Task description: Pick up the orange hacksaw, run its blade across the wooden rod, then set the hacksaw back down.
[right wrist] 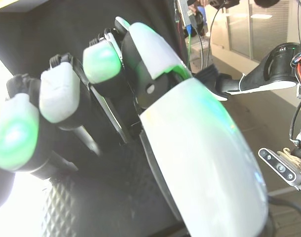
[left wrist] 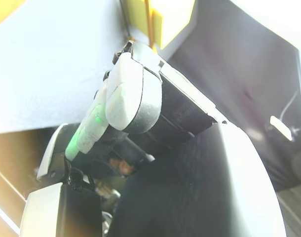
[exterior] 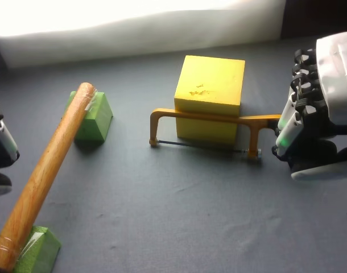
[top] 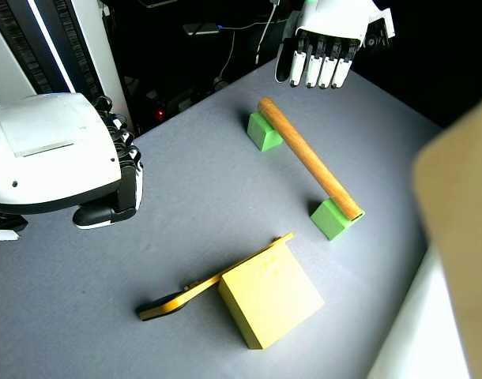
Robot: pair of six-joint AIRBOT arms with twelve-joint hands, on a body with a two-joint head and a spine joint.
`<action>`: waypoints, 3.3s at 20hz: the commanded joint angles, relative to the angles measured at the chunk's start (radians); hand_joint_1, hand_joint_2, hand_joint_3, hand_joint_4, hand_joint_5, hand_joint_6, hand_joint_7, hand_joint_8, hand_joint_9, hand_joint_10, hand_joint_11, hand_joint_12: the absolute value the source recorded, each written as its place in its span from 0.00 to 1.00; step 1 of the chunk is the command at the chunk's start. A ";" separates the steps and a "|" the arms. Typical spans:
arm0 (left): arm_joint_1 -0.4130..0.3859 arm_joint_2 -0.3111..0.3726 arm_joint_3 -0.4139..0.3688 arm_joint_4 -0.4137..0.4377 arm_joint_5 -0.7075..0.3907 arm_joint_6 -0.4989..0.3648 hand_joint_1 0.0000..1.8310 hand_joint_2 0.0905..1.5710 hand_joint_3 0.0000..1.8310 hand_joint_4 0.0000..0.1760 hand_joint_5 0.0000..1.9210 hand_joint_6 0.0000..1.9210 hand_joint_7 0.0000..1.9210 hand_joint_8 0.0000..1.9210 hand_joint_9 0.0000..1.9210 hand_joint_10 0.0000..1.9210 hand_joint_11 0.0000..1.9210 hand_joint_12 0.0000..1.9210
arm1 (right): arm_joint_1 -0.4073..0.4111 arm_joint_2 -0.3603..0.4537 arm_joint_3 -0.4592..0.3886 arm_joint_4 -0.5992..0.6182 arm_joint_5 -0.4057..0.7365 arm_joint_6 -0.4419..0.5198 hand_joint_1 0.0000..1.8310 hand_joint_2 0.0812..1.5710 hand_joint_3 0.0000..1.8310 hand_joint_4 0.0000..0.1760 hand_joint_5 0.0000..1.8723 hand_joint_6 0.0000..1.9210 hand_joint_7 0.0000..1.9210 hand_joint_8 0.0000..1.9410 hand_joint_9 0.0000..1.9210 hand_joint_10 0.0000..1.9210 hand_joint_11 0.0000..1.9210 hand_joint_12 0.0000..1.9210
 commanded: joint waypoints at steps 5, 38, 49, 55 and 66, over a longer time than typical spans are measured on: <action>-0.003 0.018 -0.002 -0.064 0.042 0.001 0.01 0.74 0.01 0.00 0.04 0.01 0.04 0.00 0.02 0.00 0.02 0.01 | 0.001 0.010 -0.004 0.078 0.053 0.017 0.02 0.65 0.00 0.00 0.04 0.00 0.06 0.00 0.07 0.00 0.00 0.27; 0.211 0.201 -0.333 0.072 0.454 -0.147 0.00 0.80 0.00 0.00 0.08 0.00 0.08 0.00 0.06 0.00 0.00 0.14 | -0.545 -0.151 0.343 0.803 -0.235 0.822 0.60 0.71 0.00 0.00 0.06 0.00 0.05 0.00 0.06 0.00 0.00 0.31; 0.231 0.177 -0.323 0.072 0.497 -0.158 0.01 0.80 0.00 0.00 0.09 0.00 0.08 0.00 0.07 0.00 0.00 0.15 | -0.570 -0.306 0.397 1.041 -0.106 0.661 0.60 0.71 0.00 0.00 0.09 0.00 0.06 0.00 0.07 0.00 0.00 0.30; 0.228 0.177 -0.322 0.072 0.492 -0.158 0.00 0.80 0.00 0.00 0.09 0.00 0.09 0.00 0.07 0.00 0.00 0.18 | -0.575 -0.318 0.397 1.121 -0.125 0.588 0.59 0.73 0.00 0.00 0.08 0.00 0.06 0.00 0.08 0.00 0.00 0.34; 0.223 0.176 -0.326 0.072 0.483 -0.158 0.00 0.81 0.00 0.00 0.10 0.00 0.09 0.00 0.08 0.00 0.00 0.20 | -0.572 -0.356 0.358 1.234 -0.188 0.471 0.60 0.73 0.00 0.00 0.12 0.00 0.09 0.00 0.10 0.00 0.00 0.43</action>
